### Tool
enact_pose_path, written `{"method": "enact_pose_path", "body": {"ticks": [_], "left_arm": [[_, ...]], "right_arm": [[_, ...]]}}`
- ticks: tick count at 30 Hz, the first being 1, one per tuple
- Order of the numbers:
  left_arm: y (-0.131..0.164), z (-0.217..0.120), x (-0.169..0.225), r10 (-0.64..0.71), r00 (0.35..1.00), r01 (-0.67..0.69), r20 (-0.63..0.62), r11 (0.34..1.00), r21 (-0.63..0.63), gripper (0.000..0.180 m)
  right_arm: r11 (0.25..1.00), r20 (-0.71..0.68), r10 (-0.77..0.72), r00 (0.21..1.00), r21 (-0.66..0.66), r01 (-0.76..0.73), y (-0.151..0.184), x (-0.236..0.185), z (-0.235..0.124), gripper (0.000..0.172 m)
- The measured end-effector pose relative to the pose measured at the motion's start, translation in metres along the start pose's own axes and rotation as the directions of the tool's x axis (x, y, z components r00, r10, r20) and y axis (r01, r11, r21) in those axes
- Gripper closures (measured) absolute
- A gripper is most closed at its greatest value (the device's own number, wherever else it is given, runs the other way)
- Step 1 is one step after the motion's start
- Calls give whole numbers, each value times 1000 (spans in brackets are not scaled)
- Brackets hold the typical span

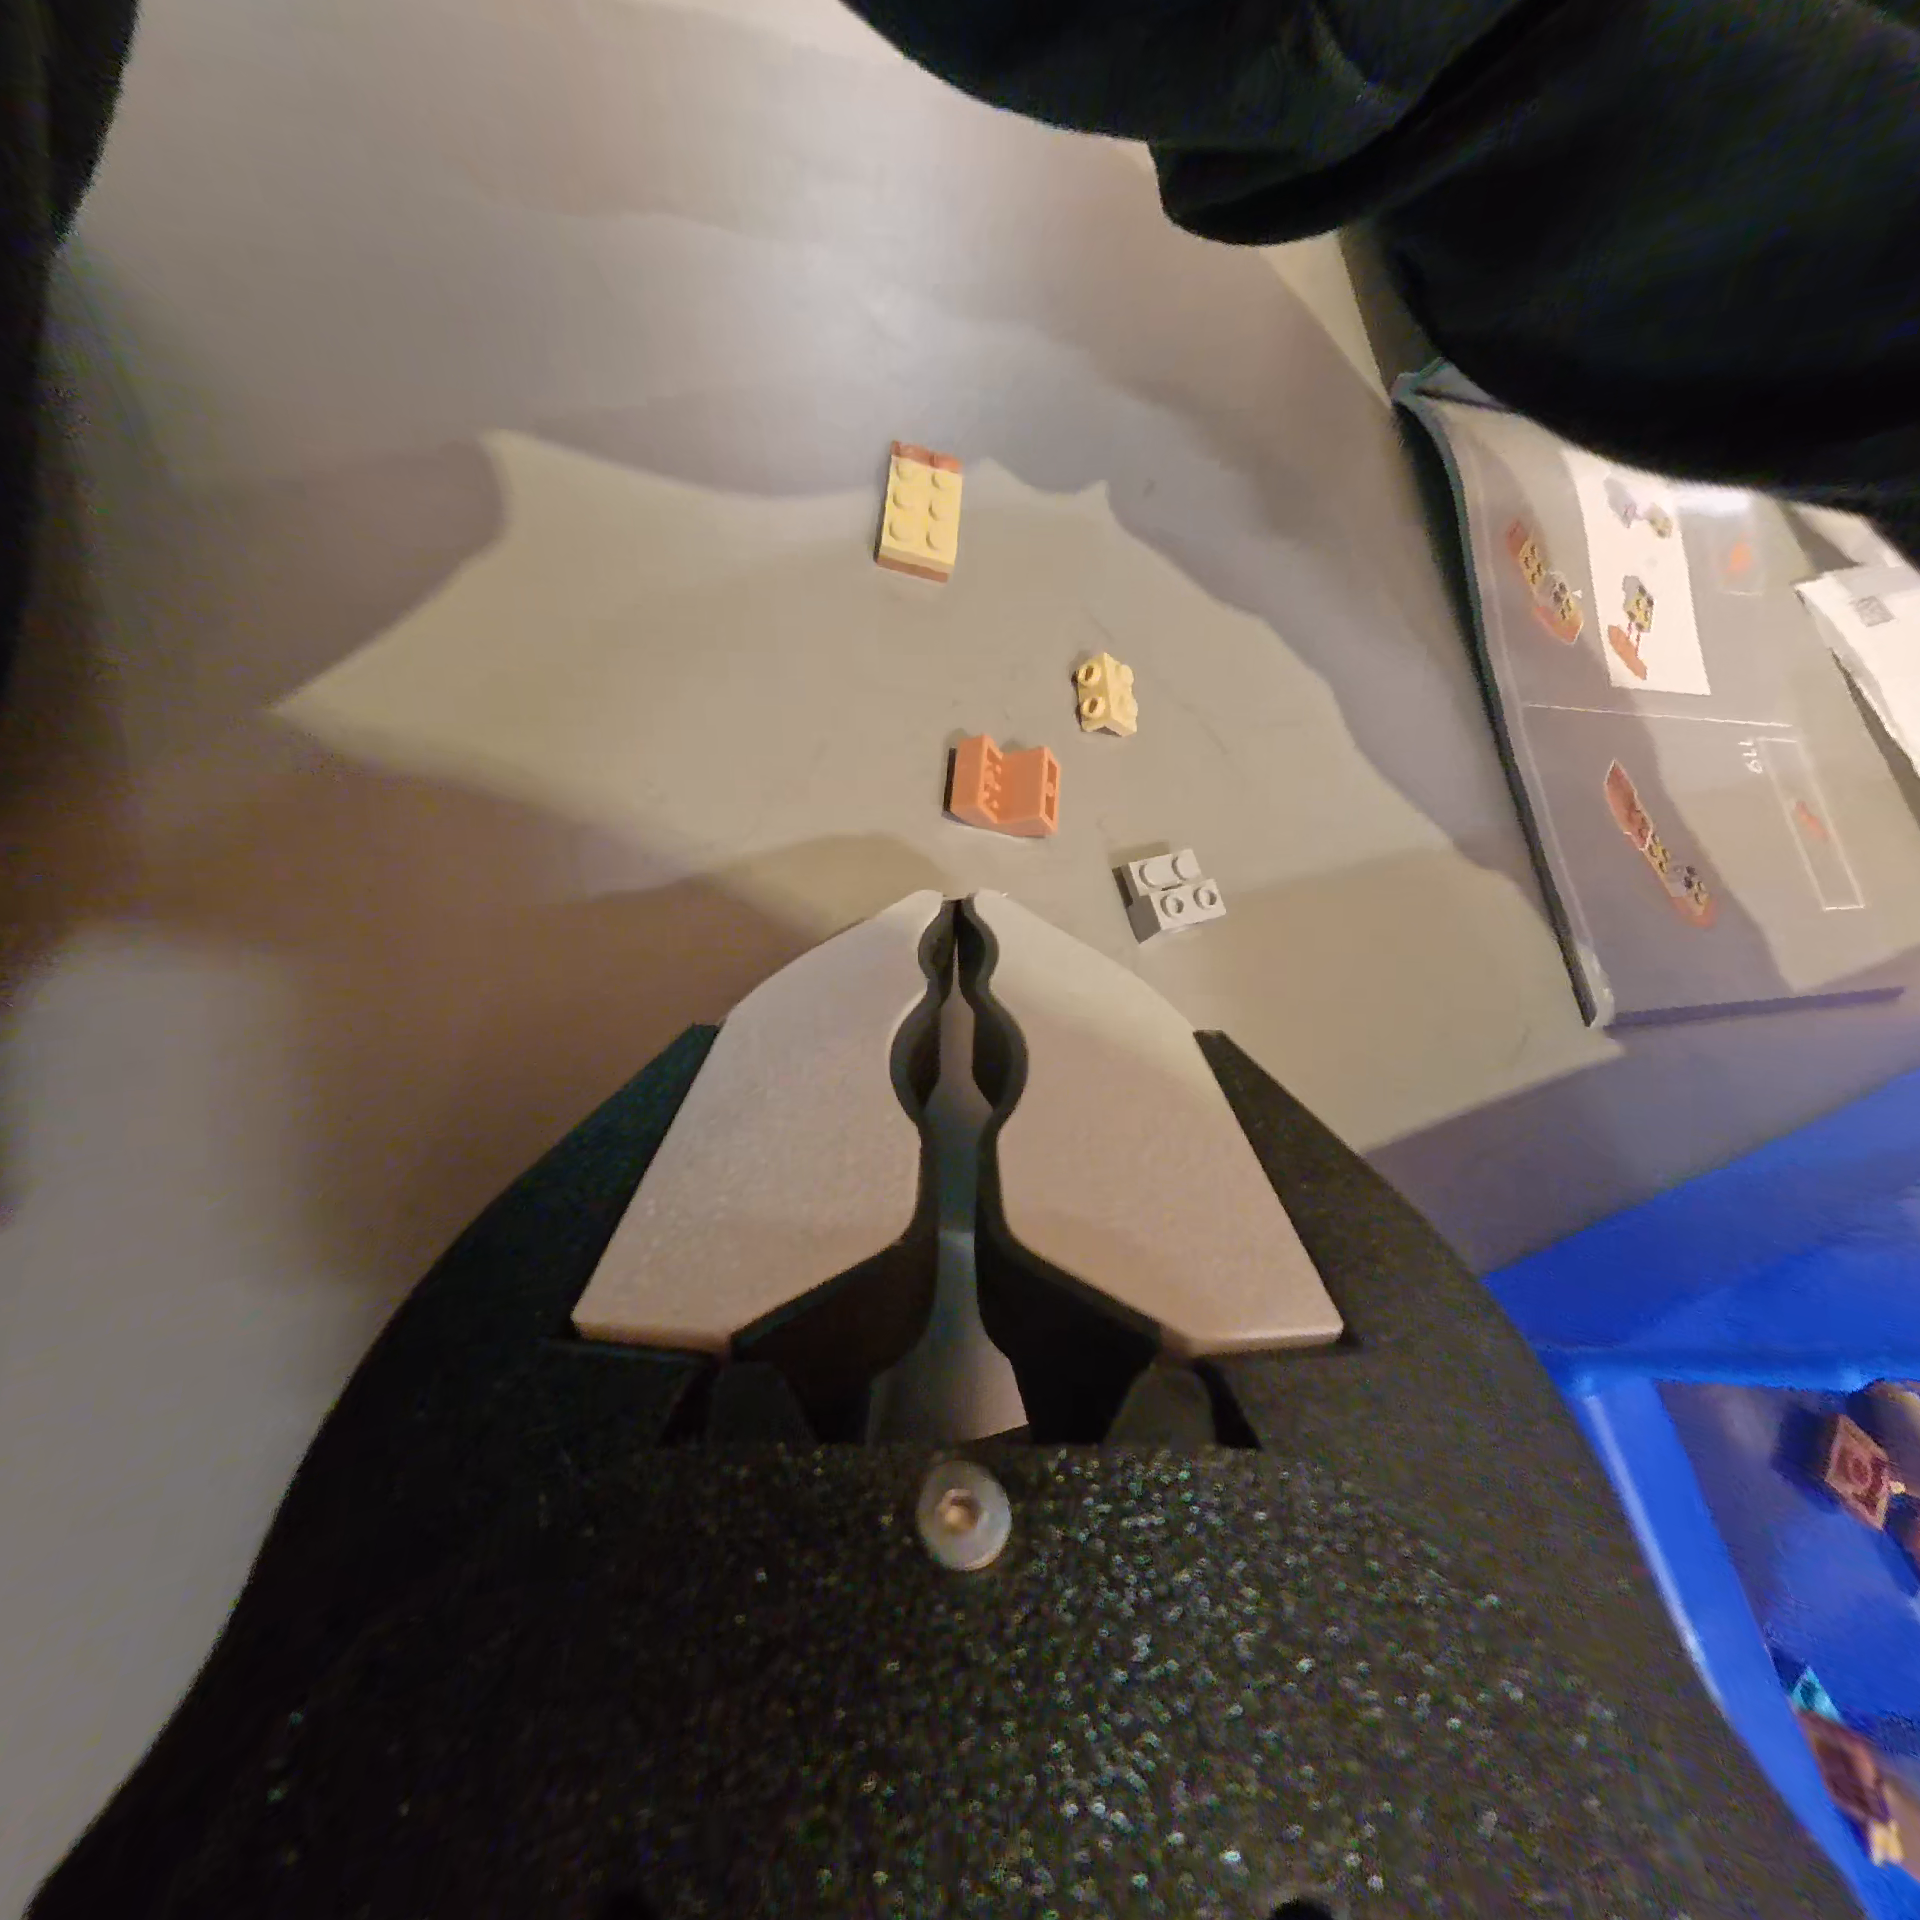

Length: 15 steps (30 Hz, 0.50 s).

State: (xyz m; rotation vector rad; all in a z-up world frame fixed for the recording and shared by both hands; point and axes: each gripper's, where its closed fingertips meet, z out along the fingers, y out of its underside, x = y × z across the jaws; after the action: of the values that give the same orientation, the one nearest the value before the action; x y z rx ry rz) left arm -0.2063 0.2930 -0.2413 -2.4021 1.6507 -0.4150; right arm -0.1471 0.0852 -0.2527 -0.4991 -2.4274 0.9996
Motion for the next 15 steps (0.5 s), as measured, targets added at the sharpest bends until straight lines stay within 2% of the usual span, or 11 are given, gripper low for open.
{"method": "enact_pose_path", "body": {"ticks": [10, 15], "left_arm": [[22, 5, 23, -50, 996, 42, -69, 994, -101, 170], [18, 4, 24, -38, 998, 34, -59, 997, -66, 168]], "right_arm": [[1000, 6, 5, 1000, 1, -5, 0, 0, 0, 172], [1000, 10, 10, 1000, 1, -10, 0, 0, 0, 172]]}}
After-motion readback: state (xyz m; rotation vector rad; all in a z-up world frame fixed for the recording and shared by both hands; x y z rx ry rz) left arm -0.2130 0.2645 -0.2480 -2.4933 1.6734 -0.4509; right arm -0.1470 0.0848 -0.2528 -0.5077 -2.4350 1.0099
